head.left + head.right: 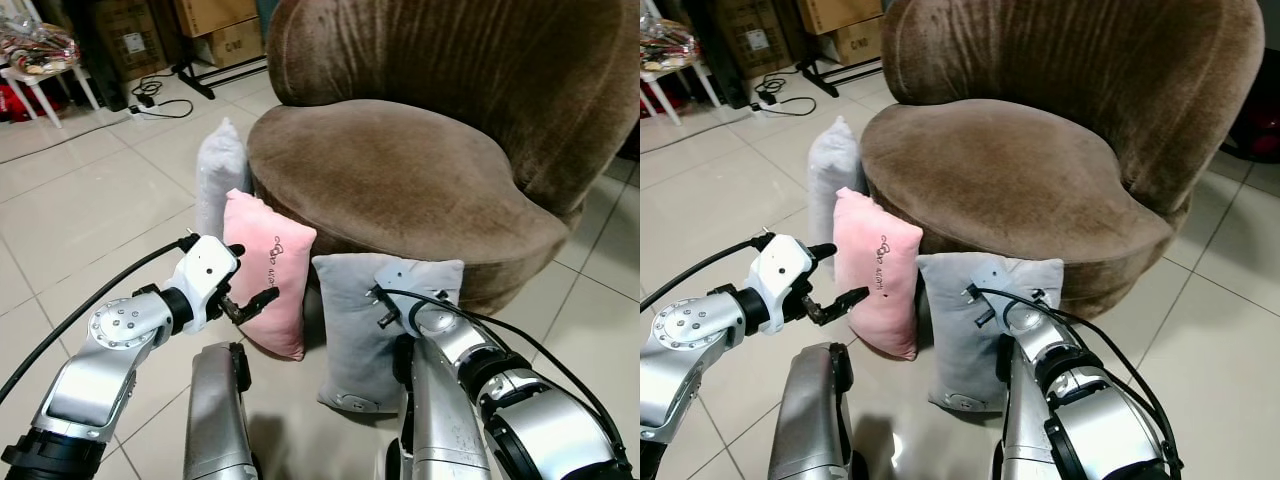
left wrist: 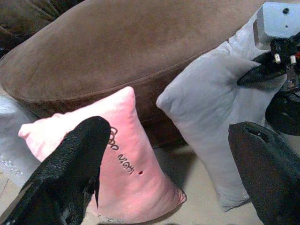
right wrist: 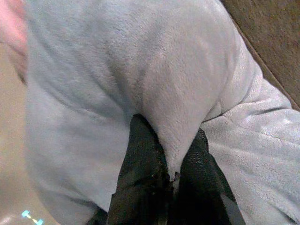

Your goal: Move the pillow to the sofa from floor

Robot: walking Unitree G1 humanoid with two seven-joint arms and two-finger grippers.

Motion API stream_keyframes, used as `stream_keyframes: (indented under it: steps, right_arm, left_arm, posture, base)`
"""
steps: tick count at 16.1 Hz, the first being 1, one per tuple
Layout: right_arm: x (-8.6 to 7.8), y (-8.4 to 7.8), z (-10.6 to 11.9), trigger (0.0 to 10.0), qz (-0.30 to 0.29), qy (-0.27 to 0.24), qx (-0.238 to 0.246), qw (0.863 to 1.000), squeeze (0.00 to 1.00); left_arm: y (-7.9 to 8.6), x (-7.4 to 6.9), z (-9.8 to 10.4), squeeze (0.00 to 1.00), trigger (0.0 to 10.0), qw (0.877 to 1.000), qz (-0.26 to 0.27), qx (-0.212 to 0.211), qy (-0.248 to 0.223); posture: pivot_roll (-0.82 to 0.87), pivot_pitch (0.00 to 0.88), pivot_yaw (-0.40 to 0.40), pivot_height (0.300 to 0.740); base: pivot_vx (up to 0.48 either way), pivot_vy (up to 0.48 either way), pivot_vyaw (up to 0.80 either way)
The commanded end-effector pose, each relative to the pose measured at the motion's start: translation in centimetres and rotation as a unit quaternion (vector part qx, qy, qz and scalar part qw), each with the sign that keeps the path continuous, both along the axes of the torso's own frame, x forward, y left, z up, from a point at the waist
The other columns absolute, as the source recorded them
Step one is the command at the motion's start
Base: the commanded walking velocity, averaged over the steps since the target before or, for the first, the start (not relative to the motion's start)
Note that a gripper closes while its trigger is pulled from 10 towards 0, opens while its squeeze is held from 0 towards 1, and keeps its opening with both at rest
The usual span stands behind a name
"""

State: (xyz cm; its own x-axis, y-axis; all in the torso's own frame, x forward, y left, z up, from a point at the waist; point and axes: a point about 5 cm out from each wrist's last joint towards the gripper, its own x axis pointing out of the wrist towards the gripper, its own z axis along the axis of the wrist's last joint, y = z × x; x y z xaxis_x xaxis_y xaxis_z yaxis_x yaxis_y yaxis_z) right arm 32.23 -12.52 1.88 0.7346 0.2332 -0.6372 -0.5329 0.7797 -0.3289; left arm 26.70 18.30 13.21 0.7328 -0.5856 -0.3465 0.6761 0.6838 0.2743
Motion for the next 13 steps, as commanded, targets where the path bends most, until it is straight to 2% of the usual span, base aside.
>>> stream_keyframes:
  steps: [1,3,5,6,8,12,13]
  right_arm:
    - [-0.3,0.6,-0.2,0.0,0.012,0.003,0.026,1.0,0.0]
    - [-0.5,1.0,-0.1,0.0,0.021,-0.007,0.07,0.997,0.0]
    - [-0.4,1.0,1.1,0.0,0.043,-0.057,0.142,0.987,0.0]
    - [-0.4,1.0,1.3,0.0,0.046,-0.065,0.151,0.985,0.0]
    - [-0.5,0.4,2.6,0.0,0.068,-0.109,0.195,0.972,0.0]
    - [-1.8,-0.6,3.7,0.0,0.09,-0.154,0.206,0.962,0.0]
    - [-2.1,-1.3,2.8,0.0,0.065,-0.147,0.164,0.973,0.0]
  left_arm:
    - [-0.1,-0.1,0.2,0.0,10.0,1.0,-0.001,0.004,-0.004]
    - [-0.1,-0.2,0.1,0.0,10.0,1.0,-0.001,0.003,-0.004]
    - [-0.2,-0.3,0.0,0.0,10.0,1.0,0.001,0.0,-0.006]
    - [-0.2,-0.4,0.0,0.0,10.0,1.0,0.002,0.0,-0.007]
    - [-0.2,-0.5,-0.1,0.0,10.0,1.0,0.004,-0.001,-0.009]
    - [-0.3,-0.7,-0.3,0.0,10.0,1.0,0.007,-0.005,-0.007]
    - [-0.4,-0.6,-0.4,0.0,10.0,1.0,0.007,-0.007,-0.007]
  posture:
    - [-0.03,0.0,0.064,0.427]
    - [-0.03,0.0,0.062,0.427]
    - [-0.03,0.0,0.06,0.427]
    - [-0.03,0.0,0.058,0.427]
    - [-0.04,0.0,0.058,0.427]
    - [-0.06,0.0,0.064,0.427]
    - [-0.06,0.0,0.065,0.427]
  base:
    - [0.0,0.0,0.0]
    - [0.0,0.0,0.0]
    - [0.0,0.0,0.0]
    - [0.0,0.0,0.0]
    - [0.0,0.0,0.0]
    - [0.0,0.0,0.0]
    - [0.0,0.0,0.0]
